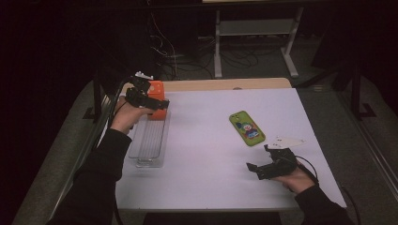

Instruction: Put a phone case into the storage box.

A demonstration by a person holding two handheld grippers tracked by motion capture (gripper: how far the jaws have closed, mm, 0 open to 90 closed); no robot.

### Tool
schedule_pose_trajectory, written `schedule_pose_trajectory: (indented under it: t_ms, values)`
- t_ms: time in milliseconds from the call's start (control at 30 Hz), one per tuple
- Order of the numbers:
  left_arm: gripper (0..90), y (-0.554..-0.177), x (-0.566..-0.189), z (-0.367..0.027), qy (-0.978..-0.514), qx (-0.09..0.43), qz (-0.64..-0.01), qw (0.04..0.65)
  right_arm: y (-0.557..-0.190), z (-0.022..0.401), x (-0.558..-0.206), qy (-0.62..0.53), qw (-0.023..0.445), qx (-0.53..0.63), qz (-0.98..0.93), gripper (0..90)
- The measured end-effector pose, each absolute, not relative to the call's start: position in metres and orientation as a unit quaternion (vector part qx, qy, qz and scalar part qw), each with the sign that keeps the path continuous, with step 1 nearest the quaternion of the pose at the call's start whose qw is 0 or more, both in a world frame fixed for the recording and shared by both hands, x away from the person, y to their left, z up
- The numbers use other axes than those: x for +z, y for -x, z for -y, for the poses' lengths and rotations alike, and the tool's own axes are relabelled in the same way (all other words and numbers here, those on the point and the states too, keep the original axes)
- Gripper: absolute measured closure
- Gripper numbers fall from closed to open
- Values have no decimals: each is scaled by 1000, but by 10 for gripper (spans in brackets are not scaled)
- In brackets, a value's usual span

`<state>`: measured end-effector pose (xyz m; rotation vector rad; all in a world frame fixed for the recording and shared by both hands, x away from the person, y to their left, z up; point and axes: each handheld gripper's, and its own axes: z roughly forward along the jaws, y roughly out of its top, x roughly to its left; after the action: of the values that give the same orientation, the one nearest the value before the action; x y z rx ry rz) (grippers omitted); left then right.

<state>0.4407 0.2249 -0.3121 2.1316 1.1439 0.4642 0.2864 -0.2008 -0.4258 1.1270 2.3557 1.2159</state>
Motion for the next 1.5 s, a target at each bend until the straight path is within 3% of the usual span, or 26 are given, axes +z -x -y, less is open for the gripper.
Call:
schedule_pose_trajectory:
  t_ms: [400, 967, 1500]
  values:
    - [0, -394, -329, -184, -836, 127, -363, 392, -288, 201, -429, -390, 121, 414, -814, 6]
    - [0, -341, -377, -147, -866, 88, -272, 410, -288, 202, -428, -395, 126, 408, -814, 6]
    - [0, -324, -409, -130, -872, 54, -255, 415, -291, 196, -416, -411, 119, 380, -820, 6]
